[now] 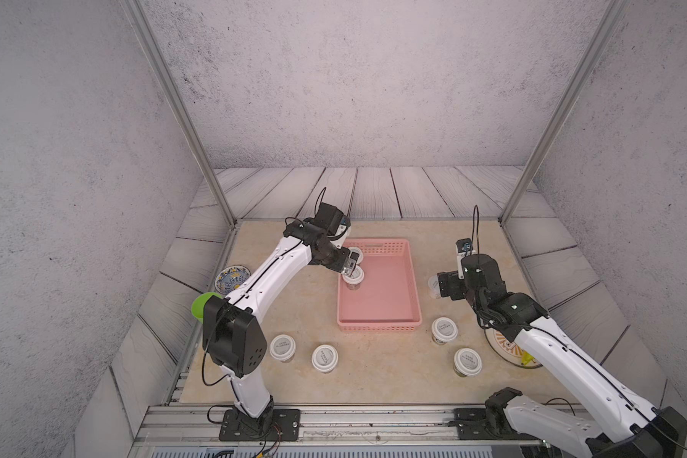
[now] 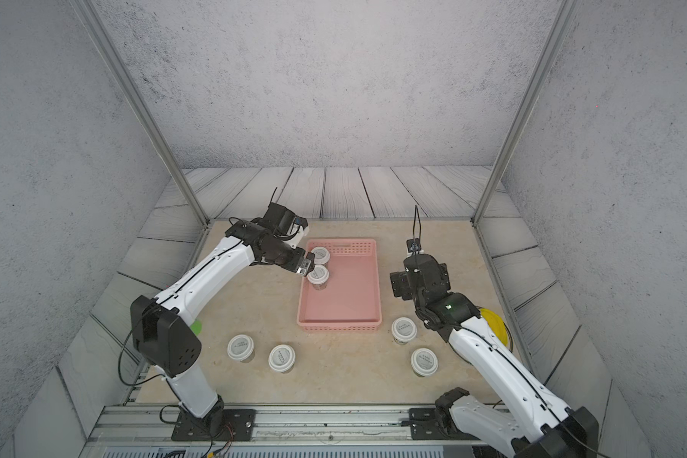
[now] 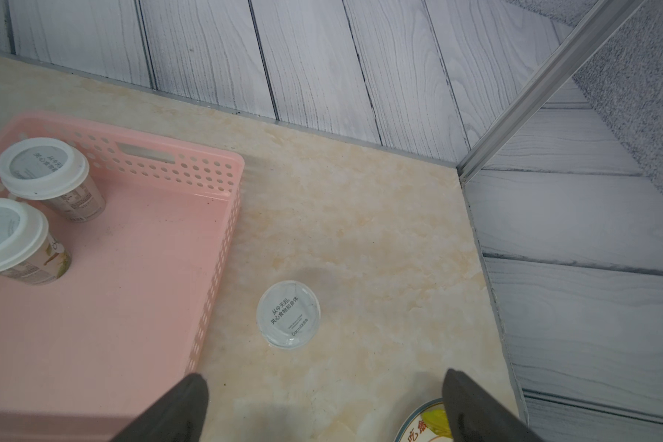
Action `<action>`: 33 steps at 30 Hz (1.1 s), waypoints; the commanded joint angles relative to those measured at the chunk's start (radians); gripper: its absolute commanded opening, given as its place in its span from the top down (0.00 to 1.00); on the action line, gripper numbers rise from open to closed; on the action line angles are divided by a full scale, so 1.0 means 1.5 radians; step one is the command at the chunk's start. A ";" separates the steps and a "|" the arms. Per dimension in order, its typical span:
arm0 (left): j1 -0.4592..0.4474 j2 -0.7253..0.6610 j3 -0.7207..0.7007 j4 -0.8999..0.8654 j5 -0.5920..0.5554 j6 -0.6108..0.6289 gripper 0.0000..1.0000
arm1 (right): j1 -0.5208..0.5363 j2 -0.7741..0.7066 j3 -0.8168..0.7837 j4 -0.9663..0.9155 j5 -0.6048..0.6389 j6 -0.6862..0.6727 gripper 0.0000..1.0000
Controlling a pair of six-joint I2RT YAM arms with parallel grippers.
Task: Put the yogurt in the basket
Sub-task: Place the yogurt in the basket, then pick up the yogurt from the center of the board.
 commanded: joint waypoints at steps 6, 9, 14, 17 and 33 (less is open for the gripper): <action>0.005 -0.096 -0.107 0.059 -0.020 0.025 0.02 | -0.001 0.008 0.051 -0.166 -0.033 0.130 0.00; 0.009 -0.124 -0.144 0.080 -0.017 0.025 0.02 | -0.001 0.005 0.046 -0.200 -0.057 0.159 0.00; 0.024 -0.161 -0.198 0.111 -0.027 0.033 0.02 | -0.001 -0.004 0.033 -0.254 -0.075 0.213 0.00; 0.045 -0.186 -0.236 0.140 -0.014 0.028 0.02 | -0.001 -0.009 0.020 -0.266 -0.098 0.233 0.00; 0.173 -0.253 -0.341 0.216 0.032 0.012 0.02 | -0.002 -0.021 -0.053 -0.279 -0.172 0.297 0.00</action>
